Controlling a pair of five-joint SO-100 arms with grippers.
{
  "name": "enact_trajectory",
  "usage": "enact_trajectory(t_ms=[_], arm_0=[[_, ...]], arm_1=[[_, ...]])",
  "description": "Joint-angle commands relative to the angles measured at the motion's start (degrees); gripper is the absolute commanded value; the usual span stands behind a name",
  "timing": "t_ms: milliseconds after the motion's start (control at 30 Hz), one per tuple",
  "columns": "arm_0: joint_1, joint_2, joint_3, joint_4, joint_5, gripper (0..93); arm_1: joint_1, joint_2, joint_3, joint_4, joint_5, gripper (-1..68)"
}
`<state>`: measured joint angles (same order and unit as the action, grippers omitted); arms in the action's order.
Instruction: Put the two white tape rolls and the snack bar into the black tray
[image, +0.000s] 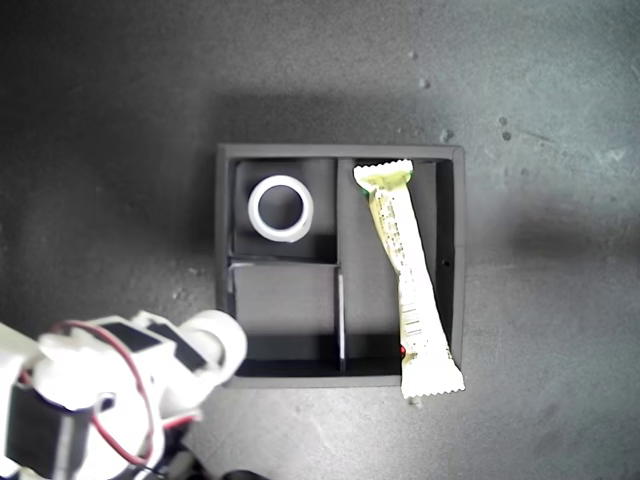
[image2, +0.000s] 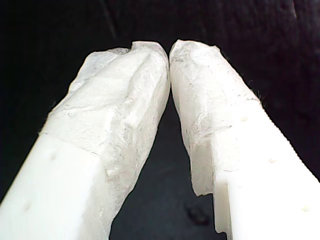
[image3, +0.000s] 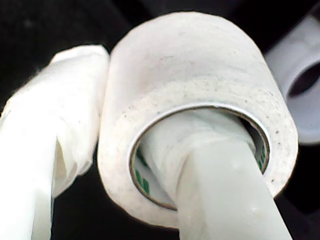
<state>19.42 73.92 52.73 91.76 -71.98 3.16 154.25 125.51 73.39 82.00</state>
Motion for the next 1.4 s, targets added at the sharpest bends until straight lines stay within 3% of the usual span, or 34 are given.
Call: enact_trajectory(t_ms=[0,67,167,567,1000,1233,1367], arm_0=[[-1.2,-14.6,-26.1,7.5,1.2,0.0],[-1.8,-27.1,-44.6,13.4,1.8,0.0],[-3.3,-35.4,-53.4,13.3,2.6,0.0],[-4.2,-38.8,-46.9,13.4,-3.6,0.0],[-0.5,-19.0,-27.1,13.4,-7.2,26.0],[0.8,1.1,-16.3,13.4,-5.4,25.8],[-0.3,18.5,2.9,13.3,-6.9,19.1]], arm_1=[[-1.8,1.8,10.5,-11.7,1.2,-0.2],[-2.5,1.8,15.8,-16.8,1.2,-0.2],[-3.8,1.8,20.7,-21.3,1.2,-0.2],[-8.4,1.8,27.9,-27.9,1.3,-0.2],[-7.4,1.9,25.9,-28.4,-1.0,-0.2],[-6.4,3.3,27.6,-28.0,-0.8,-0.2],[-5.7,11.9,35.5,-28.0,-0.9,-0.2]])
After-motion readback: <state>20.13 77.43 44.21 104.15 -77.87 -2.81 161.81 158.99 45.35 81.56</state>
